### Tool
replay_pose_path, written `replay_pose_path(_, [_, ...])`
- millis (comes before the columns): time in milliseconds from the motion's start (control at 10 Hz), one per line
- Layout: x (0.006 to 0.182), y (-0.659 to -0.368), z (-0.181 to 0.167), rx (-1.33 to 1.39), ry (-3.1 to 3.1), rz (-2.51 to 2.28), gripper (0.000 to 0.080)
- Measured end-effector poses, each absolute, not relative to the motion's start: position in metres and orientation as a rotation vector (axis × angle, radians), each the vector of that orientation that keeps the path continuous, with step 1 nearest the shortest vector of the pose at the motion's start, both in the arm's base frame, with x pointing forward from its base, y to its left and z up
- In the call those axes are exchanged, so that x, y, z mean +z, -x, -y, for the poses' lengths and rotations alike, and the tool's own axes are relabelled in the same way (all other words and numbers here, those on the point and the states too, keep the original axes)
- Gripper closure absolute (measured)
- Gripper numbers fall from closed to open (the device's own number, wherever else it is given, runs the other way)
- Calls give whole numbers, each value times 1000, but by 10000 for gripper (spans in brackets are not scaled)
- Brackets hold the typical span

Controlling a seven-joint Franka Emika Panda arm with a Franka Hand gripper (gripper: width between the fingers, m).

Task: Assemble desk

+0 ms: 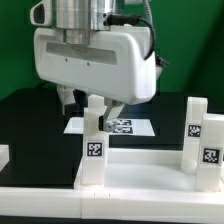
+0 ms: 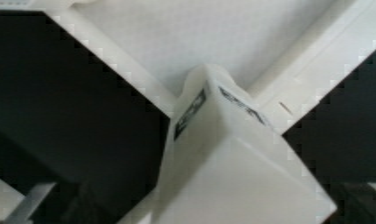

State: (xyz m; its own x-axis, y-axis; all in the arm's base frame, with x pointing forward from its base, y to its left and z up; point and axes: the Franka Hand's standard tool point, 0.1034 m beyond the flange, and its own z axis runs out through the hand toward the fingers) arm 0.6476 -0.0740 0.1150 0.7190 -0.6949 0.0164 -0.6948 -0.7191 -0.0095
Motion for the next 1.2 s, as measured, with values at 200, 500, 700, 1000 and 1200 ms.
replay_pose_path(200, [113, -647, 65, -29, 3043, -883, 150])
replay_pose_path(500, [114, -648, 65, -41, 3127, -527, 150])
replay_pose_path(700, [114, -650, 64, -63, 3179, -225, 150])
replay_pose_path(1000, [114, -650, 64, -58, 3200, 137, 150])
replay_pose_path(1200, [114, -650, 65, -56, 3200, 155, 239])
